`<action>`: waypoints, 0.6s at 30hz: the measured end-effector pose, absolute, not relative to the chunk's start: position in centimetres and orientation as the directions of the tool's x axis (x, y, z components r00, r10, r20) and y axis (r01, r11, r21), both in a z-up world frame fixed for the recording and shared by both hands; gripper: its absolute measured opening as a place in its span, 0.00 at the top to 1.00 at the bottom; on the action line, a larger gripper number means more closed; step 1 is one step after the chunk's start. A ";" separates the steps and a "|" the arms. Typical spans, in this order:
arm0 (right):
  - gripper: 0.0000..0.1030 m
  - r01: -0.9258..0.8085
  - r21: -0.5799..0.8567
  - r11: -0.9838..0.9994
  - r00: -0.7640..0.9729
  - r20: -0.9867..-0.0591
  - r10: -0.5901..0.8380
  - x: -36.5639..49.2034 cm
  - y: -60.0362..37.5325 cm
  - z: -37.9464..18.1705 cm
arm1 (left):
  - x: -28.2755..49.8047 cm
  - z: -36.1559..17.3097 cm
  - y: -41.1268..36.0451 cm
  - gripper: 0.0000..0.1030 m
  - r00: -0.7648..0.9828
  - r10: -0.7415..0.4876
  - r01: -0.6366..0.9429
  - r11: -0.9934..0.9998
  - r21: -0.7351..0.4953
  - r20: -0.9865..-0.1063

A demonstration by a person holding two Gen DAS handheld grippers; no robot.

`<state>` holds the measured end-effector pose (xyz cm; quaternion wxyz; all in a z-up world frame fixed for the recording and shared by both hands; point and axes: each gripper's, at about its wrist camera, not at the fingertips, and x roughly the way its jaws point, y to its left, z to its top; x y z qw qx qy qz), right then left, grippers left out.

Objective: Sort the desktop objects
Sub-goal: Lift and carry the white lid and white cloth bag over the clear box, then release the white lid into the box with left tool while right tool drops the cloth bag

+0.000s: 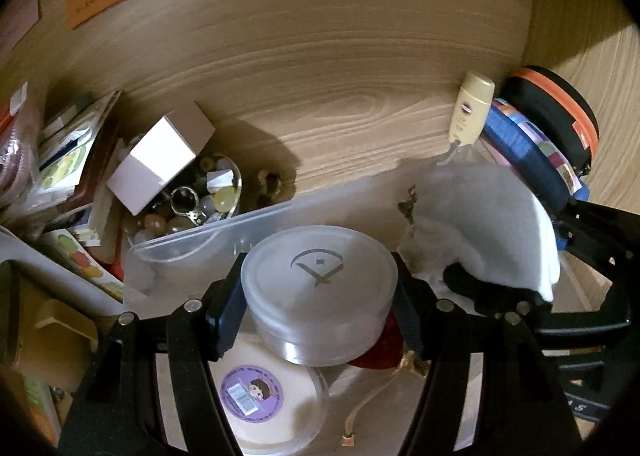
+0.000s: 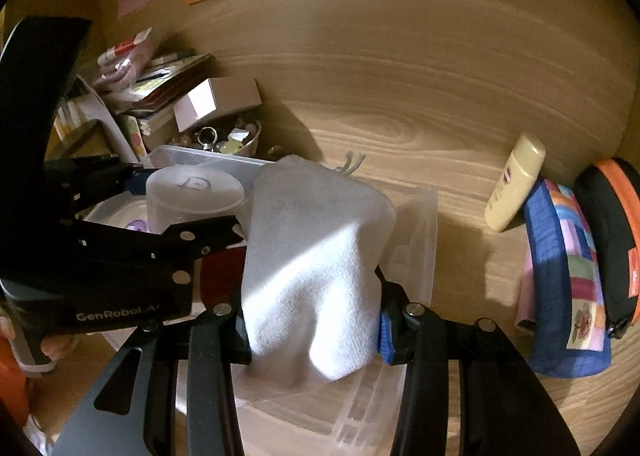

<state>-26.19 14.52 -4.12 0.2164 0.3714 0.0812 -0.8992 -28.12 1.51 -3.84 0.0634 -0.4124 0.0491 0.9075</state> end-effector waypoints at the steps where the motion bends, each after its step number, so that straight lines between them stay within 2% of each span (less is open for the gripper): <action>1: 0.62 0.449 0.012 -0.893 -0.632 -0.703 -0.327 -26.3 14.5 -4.1 | -28.3 -4.0 1.5 0.37 -0.646 0.074 -0.156 -0.987 0.036 -0.760; 10: 0.61 0.464 -0.042 -0.885 -0.636 -0.711 -0.300 -26.0 13.6 -4.5 | -28.8 -4.6 1.4 0.37 -0.604 0.064 -0.149 -0.988 0.033 -0.794; 18: 0.59 0.475 -0.071 -0.877 -0.636 -0.716 -0.287 -25.5 13.0 -5.0 | -28.5 -4.7 1.6 0.37 -0.617 0.039 -0.146 -0.987 0.066 -0.786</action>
